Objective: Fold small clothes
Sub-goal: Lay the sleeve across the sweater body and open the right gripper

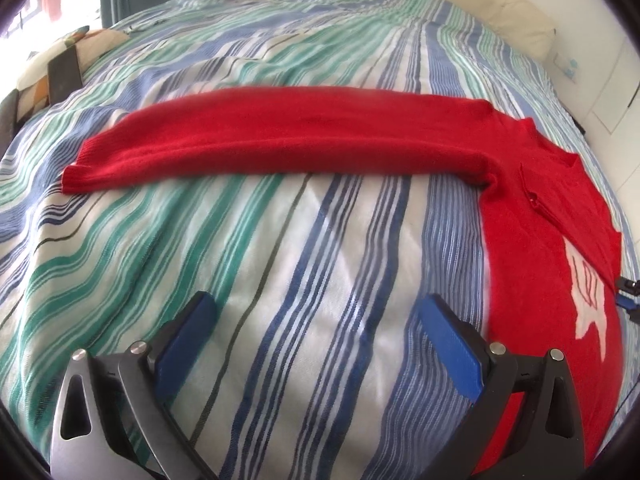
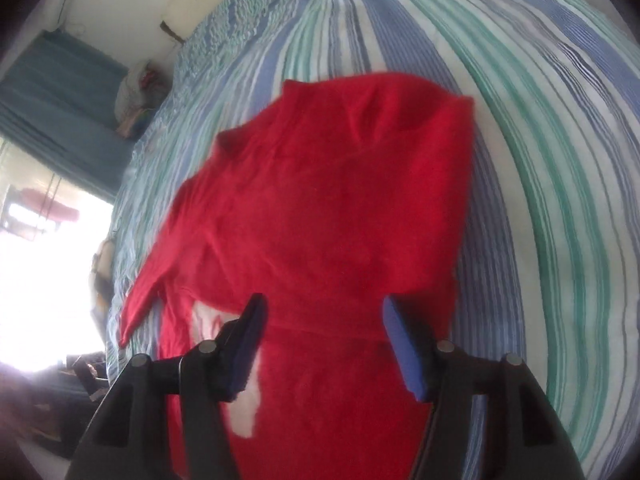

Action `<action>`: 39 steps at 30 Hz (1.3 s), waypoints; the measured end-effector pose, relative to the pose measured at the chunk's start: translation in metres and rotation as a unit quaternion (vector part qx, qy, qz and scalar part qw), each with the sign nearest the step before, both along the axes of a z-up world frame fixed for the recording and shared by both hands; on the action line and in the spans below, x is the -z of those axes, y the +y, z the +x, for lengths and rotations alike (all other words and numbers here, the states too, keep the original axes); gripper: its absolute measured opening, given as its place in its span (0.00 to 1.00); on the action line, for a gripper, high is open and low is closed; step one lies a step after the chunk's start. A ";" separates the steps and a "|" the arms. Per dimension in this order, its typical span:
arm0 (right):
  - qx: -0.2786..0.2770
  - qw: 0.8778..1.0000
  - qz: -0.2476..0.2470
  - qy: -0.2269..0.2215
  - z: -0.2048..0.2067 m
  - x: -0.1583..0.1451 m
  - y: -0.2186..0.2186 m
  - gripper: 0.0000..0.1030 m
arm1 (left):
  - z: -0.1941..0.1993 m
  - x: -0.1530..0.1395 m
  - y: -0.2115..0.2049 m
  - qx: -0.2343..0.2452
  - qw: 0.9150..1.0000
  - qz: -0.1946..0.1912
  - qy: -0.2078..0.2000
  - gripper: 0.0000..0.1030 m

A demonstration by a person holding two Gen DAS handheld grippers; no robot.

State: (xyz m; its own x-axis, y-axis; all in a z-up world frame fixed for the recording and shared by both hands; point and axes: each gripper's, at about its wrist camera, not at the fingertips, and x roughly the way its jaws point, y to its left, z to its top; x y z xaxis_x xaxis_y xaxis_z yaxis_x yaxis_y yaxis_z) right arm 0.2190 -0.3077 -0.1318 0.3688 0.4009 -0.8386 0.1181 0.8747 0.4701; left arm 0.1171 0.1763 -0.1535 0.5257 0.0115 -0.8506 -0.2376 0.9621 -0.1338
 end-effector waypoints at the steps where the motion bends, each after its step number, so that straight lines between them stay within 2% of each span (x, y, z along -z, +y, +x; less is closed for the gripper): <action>1: 0.017 1.000 -0.024 0.011 -0.003 0.012 -0.008 0.39 | -0.001 0.001 -0.001 0.002 1.000 0.004 0.002 0.99; 2: 0.033 0.999 -0.027 0.007 -0.007 0.018 -0.016 0.28 | -0.002 0.001 -0.002 0.004 1.000 0.008 0.001 0.99; 3: 0.047 0.999 -0.027 -0.003 -0.012 0.017 -0.023 0.22 | -0.002 0.001 -0.003 0.005 1.000 0.011 0.001 0.99; 5: 0.055 0.997 -0.045 -0.027 -0.025 0.001 -0.026 0.23 | -0.002 0.002 -0.003 0.007 1.000 0.013 0.002 0.99; 7: 0.019 0.997 -0.066 -0.047 -0.039 -0.016 -0.017 0.25 | -0.001 0.003 -0.003 0.006 1.000 0.013 0.004 0.99; 8: -0.007 0.997 -0.062 -0.054 -0.049 -0.025 -0.011 0.25 | 0.000 0.003 -0.003 0.005 1.000 0.014 0.005 0.99; 10: -0.058 0.997 -0.023 -0.056 -0.070 -0.031 0.002 0.26 | 0.001 0.005 -0.006 0.006 1.000 0.020 0.007 0.99; 12: -0.097 0.994 0.007 -0.040 -0.096 -0.023 0.013 0.26 | 0.000 0.005 -0.006 0.009 1.000 0.023 0.007 0.99; 13: -0.105 0.994 0.004 -0.027 -0.108 -0.015 0.015 0.26 | 0.000 0.005 -0.006 0.010 1.000 0.023 0.008 0.99; 15: -0.107 0.994 -0.036 0.004 -0.133 0.008 0.015 0.26 | -0.001 0.005 -0.006 0.012 1.000 0.022 0.008 0.99; 16: -0.096 0.994 -0.056 0.006 -0.144 0.012 0.010 0.23 | -0.001 0.006 -0.007 0.013 1.000 0.023 0.008 0.99; 19: -0.070 0.991 -0.109 -0.017 -0.176 -0.001 -0.002 0.25 | -0.001 0.007 -0.010 0.014 0.999 0.033 0.009 0.99; 21: -0.087 0.990 -0.103 -0.039 -0.194 -0.017 0.007 0.26 | 0.000 0.008 -0.012 0.014 0.999 0.040 0.011 0.99; 23: -0.115 0.990 -0.071 -0.046 -0.210 -0.028 0.022 0.27 | 0.000 0.009 -0.013 0.014 0.999 0.044 0.011 1.00; 26: -0.155 0.988 -0.015 -0.013 -0.230 -0.015 0.046 0.40 | -0.001 0.008 -0.012 0.015 0.999 0.043 0.011 1.00; 28: -0.159 0.986 -0.040 0.031 -0.241 0.011 0.054 0.41 | -0.002 0.008 -0.011 0.019 0.999 0.042 0.012 1.00; 30: -0.147 0.985 -0.085 0.040 -0.254 0.021 0.055 0.40 | -0.005 0.007 -0.012 0.026 0.999 0.045 0.015 1.00; 32: -0.131 0.987 -0.096 0.016 -0.262 0.010 0.053 0.40 | -0.007 0.006 -0.014 0.032 0.998 0.048 0.019 1.00; 35: -0.104 0.984 -0.131 -0.055 -0.270 -0.022 0.055 0.44 | -0.008 0.003 -0.018 0.043 0.998 0.043 0.029 0.99; 37: -0.080 0.980 -0.149 -0.105 -0.270 -0.036 0.053 0.56 | -0.007 -0.002 -0.018 0.054 0.998 0.022 0.037 0.99; 39: -0.063 0.974 -0.164 -0.139 -0.273 -0.042 0.052 0.58 | -0.006 -0.011 -0.008 0.055 0.998 -0.014 0.037 0.99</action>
State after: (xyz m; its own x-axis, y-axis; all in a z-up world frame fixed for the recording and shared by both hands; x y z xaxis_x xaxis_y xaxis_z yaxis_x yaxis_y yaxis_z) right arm -0.0541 -0.2554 -0.0898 0.5658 0.1843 -0.8037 -0.0918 0.9827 0.1606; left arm 0.1113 0.1683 -0.1420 0.4590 -0.0683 -0.8858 -0.1400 0.9790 -0.1480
